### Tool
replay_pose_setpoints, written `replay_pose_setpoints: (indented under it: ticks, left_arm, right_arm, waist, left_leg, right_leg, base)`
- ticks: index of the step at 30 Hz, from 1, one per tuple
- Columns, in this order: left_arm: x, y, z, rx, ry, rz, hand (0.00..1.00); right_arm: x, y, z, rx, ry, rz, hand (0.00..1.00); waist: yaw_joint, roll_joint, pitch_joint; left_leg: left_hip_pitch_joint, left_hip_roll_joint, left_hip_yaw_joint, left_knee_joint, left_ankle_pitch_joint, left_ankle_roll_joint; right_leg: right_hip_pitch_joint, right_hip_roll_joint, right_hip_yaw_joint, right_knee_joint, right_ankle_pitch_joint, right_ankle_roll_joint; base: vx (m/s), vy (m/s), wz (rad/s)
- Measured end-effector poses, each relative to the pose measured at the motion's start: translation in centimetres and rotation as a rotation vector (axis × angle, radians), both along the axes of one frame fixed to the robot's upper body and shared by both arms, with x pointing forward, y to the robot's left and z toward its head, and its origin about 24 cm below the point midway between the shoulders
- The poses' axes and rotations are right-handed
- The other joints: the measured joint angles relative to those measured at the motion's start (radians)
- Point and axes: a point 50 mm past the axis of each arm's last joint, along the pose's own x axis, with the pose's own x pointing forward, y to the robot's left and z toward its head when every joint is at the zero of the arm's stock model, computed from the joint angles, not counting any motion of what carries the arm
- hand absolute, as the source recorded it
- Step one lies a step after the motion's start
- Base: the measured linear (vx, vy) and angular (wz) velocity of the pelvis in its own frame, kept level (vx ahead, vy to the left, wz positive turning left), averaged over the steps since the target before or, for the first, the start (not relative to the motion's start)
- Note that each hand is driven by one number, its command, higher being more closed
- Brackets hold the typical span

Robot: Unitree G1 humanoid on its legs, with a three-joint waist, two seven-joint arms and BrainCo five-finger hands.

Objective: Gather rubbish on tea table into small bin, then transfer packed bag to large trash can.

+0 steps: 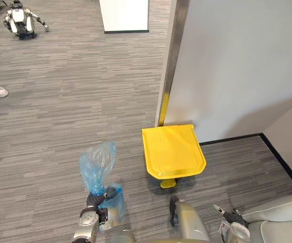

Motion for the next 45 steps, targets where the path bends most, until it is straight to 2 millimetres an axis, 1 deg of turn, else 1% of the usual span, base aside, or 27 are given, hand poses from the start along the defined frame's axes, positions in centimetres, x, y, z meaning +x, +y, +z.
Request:
replay_pose_setpoints:
  ticks: [1,2,3,4,5,6,7,8,9,12,14,17,20,23,25,26,27,28,29,33,34,35,37,38,40,43,45]
  left_arm:
    - [0.2,-0.2,0.1,-0.003,-0.009,-0.005,1.0]
    - [0.3,-0.3,0.2,-0.004,-0.014,-0.009,1.0]
    - [0.8,-0.6,0.4,-0.011,-0.034,-0.01,1.0]
    - [1.1,-0.9,0.6,-0.02,-0.048,-0.012,1.0]
    - [1.1,-0.9,0.6,-0.02,-0.05,-0.013,1.0]
    - [1.2,-0.8,0.8,-0.022,-0.059,-0.006,1.0]
    - [1.2,-0.7,0.8,-0.023,-0.059,-0.001,1.0]
    - [1.0,-0.7,0.7,-0.033,-0.058,0.025,1.0]
    - [1.1,-0.5,0.8,-0.032,-0.066,0.031,1.0]
    - [2.1,-1.3,1.2,-0.052,-0.096,0.016,1.0]
    - [2.4,-1.5,1.5,-0.055,-0.111,0.011,1.0]
    - [2.8,-1.7,1.9,-0.053,-0.136,-0.001,1.0]
    - [3.2,-2.4,2.2,-0.052,-0.152,-0.043,1.0]
    - [3.7,-3.2,2.7,-0.052,-0.18,-0.085,1.0]
    - [4.4,-3.5,3.6,-0.05,-0.224,-0.102,1.0]
    - [4.6,-3.5,3.8,-0.05,-0.238,-0.105,1.0]
    - [4.9,-3.5,4.3,-0.045,-0.26,-0.116,1.0]
    - [4.9,-3.6,4.3,-0.044,-0.264,-0.122,1.0]
    - [4.9,-3.8,4.4,-0.044,-0.268,-0.132,1.0]
    - [5.2,-3.9,5.6,-0.039,-0.336,-0.147,1.0]
    - [5.4,-4.0,5.9,-0.039,-0.35,-0.151,1.0]
    - [5.7,-4.2,6.4,-0.04,-0.377,-0.163,1.0]
    - [6.3,-4.6,7.0,-0.045,-0.417,-0.179,1.0]
    - [6.4,-4.7,7.1,-0.044,-0.421,-0.184,1.0]
    - [6.7,-4.6,7.4,-0.052,-0.434,-0.185,1.0]
    - [7.4,-4.2,8.3,-0.04,-0.473,-0.196,1.0]
    - [7.8,-3.9,9.2,-0.036,-0.517,-0.199,1.0]
  right_arm:
    - [-0.2,0.0,0.0,0.0,0.001,-0.005,0.0]
    - [-0.6,0.0,-0.1,-0.002,0.006,-0.009,0.0]
    - [-0.8,-0.6,0.2,-0.016,-0.007,-0.025,0.0]
    - [-0.6,-1.4,0.6,-0.027,-0.035,-0.064,0.0]
    - [-0.6,-1.5,0.7,-0.028,-0.042,-0.071,0.0]
    - [-0.6,-2.1,1.1,-0.024,-0.082,-0.132,0.0]
    - [-0.9,-2.3,1.2,-0.025,-0.086,-0.157,0.0]
    - [-1.9,-3.0,1.1,-0.026,-0.081,-0.21,0.0]
    - [-1.7,-3.1,1.2,-0.018,-0.095,-0.234,0.0]
    - [-1.1,-3.0,1.5,-0.012,-0.119,-0.234,0.0]
    - [-0.8,-2.9,1.5,-0.007,-0.124,-0.231,0.0]
    - [-0.4,-2.0,1.3,0.021,-0.136,-0.233,0.0]
    - [0.8,-0.8,1.4,0.039,-0.156,-0.177,0.0]
    - [2.4,0.3,1.9,0.044,-0.189,-0.104,0.0]
    - [4.1,1.4,2.8,0.039,-0.246,-0.028,0.0]
    - [4.7,1.7,3.1,0.037,-0.263,-0.008,0.0]
    - [5.8,2.3,3.7,0.03,-0.304,0.033,0.0]
    - [6.3,2.5,4.1,0.025,-0.323,0.053,0.0]
    - [7.3,3.1,4.9,0.016,-0.362,0.094,0.0]
    - [11.7,5.4,8.4,-0.021,-0.521,0.253,0.0]
    - [12.3,5.7,9.0,-0.028,-0.54,0.274,0.0]
    - [13.7,6.1,10.2,-0.05,-0.581,0.316,0.0]
    - [16.1,6.2,12.6,-0.085,-0.664,0.358,0.0]
    - [16.7,6.3,13.3,-0.098,-0.685,0.372,0.0]
    - [18.8,6.0,16.1,-0.177,-0.758,0.433,0.0]
    - [20.8,4.6,19.0,-0.275,-0.801,0.465,0.0]
    - [21.5,3.7,20.3,-0.335,-0.811,0.481,0.0]
  waist:
    - [-0.007,-0.002,0.005]
    - [-0.008,-0.005,0.002]
    - [0.008,-0.008,0.004]
    - [0.018,0.023,0.013]
    - [0.018,0.028,0.012]
    - [0.018,0.035,0.012]
    - [0.018,0.035,0.012]
    - [0.019,0.045,0.006]
    - [0.018,0.051,-0.005]
    - [0.017,0.039,-0.01]
    - [0.017,0.034,-0.012]
    - [0.017,0.015,-0.023]
    - [0.017,0.006,-0.029]
    - [0.018,0.005,-0.029]
    - [0.023,0.006,-0.029]
    - [0.023,0.006,-0.029]
    - [0.029,0.001,-0.028]
    - [0.041,0.0,-0.028]
    - [0.049,0.0,-0.027]
    - [0.054,0.0,-0.025]
    - [0.057,0.001,-0.024]
    - [0.07,0.005,-0.013]
    - [0.074,0.007,0.018]
    - [0.074,0.005,0.021]
    - [0.073,0.006,0.043]
    - [0.073,0.007,0.073]
    - [0.073,0.01,0.082]
  left_leg:
    - [0.006,0.005,-0.023,0.043,-0.037,-0.013]
    - [0.01,0.003,-0.038,0.056,-0.054,-0.021]
    - [0.028,0.005,-0.052,0.066,-0.082,-0.044]
    - [0.035,0.026,-0.055,0.05,-0.084,-0.047]
    - [0.035,0.03,-0.056,0.042,-0.083,-0.047]
    - [0.07,0.024,-0.069,-0.04,-0.056,-0.06]
    - [0.094,0.021,-0.073,-0.065,-0.05,-0.067]
    - [0.143,0.023,-0.08,-0.11,-0.043,-0.081]
    - [0.157,0.034,-0.081,-0.136,-0.022,-0.099]
    - [0.156,0.028,-0.069,-0.169,0.057,-0.103]
    - [0.153,0.028,-0.065,-0.167,0.075,-0.103]
    - [0.12,0.028,-0.065,-0.14,0.085,-0.112]
    - [0.077,0.031,-0.067,-0.147,0.086,-0.113]
    - [0.026,0.036,-0.07,-0.15,0.085,-0.112]
    - [-0.02,0.05,-0.07,-0.14,0.059,-0.091]
    - [-0.033,0.055,-0.07,-0.137,0.047,-0.093]
    - [-0.061,0.061,-0.07,-0.119,0.033,-0.107]
    - [-0.076,0.062,-0.071,-0.105,0.027,-0.102]
    - [-0.097,0.063,-0.075,-0.088,0.022,-0.096]
    - [-0.17,0.06,-0.091,-0.061,0.021,-0.094]
    - [-0.18,0.059,-0.092,-0.057,0.021,-0.094]
    - [-0.196,0.06,-0.095,-0.049,0.024,-0.099]
    - [-0.205,0.062,-0.102,-0.045,0.031,-0.112]
    - [-0.212,0.062,-0.104,-0.046,0.033,-0.115]
    - [-0.225,0.062,-0.111,-0.048,0.037,-0.121]
    - [-0.23,0.062,-0.119,-0.052,0.041,-0.127]
    - [-0.231,0.062,-0.123,-0.059,0.045,-0.133]
  right_leg:
    - [0.007,-0.001,-0.031,-0.002,0.018,-0.012]
    - [0.031,-0.001,-0.039,-0.007,0.016,-0.012]
    - [0.063,0.008,-0.035,-0.022,0.038,-0.03]
    - [0.063,0.018,-0.055,-0.016,0.036,-0.027]
    - [0.062,0.021,-0.058,-0.016,0.036,-0.027]
    - [0.051,0.025,-0.056,0.031,0.037,-0.04]
    - [0.051,0.027,-0.049,0.055,0.026,-0.049]
    - [0.059,0.031,-0.058,0.094,0.006,-0.072]
    - [0.053,0.038,-0.065,0.113,-0.015,-0.097]
    - [0.05,0.035,-0.064,0.112,-0.027,-0.115]
    - [0.05,0.035,-0.064,0.112,-0.031,-0.12]
    - [0.038,0.027,-0.069,0.105,-0.031,-0.12]
    - [0.026,0.017,-0.093,0.059,-0.009,-0.111]
    - [0.021,0.005,-0.125,0.004,0.032,-0.102]
    - [0.019,0.003,-0.154,-0.049,0.071,-0.101]
    - [0.015,0.004,-0.162,-0.058,0.08,-0.101]
    - [0.001,0.002,-0.166,-0.07,0.098,-0.107]
    - [-0.003,0.004,-0.165,-0.08,0.108,-0.105]
    - [-0.008,0.004,-0.165,-0.097,0.124,-0.11]
    - [-0.035,0.006,-0.168,-0.158,0.17,-0.105]
    - [-0.042,0.008,-0.168,-0.162,0.175,-0.11]
    - [-0.049,0.013,-0.169,-0.172,0.182,-0.116]
    - [-0.055,0.016,-0.17,-0.172,0.183,-0.117]
    - [-0.061,0.016,-0.17,-0.172,0.183,-0.117]
    - [-0.072,0.016,-0.173,-0.172,0.185,-0.116]
    - [-0.074,0.016,-0.176,-0.173,0.192,-0.128]
    - [-0.074,0.017,-0.178,-0.178,0.195,-0.131]
  base:
    - [0.18,-0.113,0.69]
    - [0.3,-0.149,0.62]
    - [0.33,-0.12,0.26]
    - [0.32,-0.112,0.1]
    - [0.3,-0.106,0.16]
    - [0.23,-0.111,0.3]
    - [0.29,-0.124,0.36]
    - [0.3,-0.094,0.14]
    - [0.29,-0.091,0.05]
    - [0.23,-0.111,-0.02]
    - [0.1,-0.075,-0.04]
    - [0.04,-0.068,0.07]
    - [-0.06,-0.045,0.25]
    - [-0.08,-0.038,0.36]
    - [-0.09,-0.035,0.34]
    - [-0.12,-0.019,0.26]
    - [-0.1,-0.012,0.08]
    - [-0.13,-0.019,0.02]
    - [-0.14,-0.02,0.04]
    - [-0.09,-0.008,0.04]
    - [0.0,0.0,0.0]
    - [-0.01,-0.005,-0.05]
    - [0.0,0.0,0.0]
    - [-0.01,-0.032,0.07]
    - [0.0,-0.028,0.05]
    - [0.01,-0.012,0.05]
    - [0.01,-0.005,0.04]
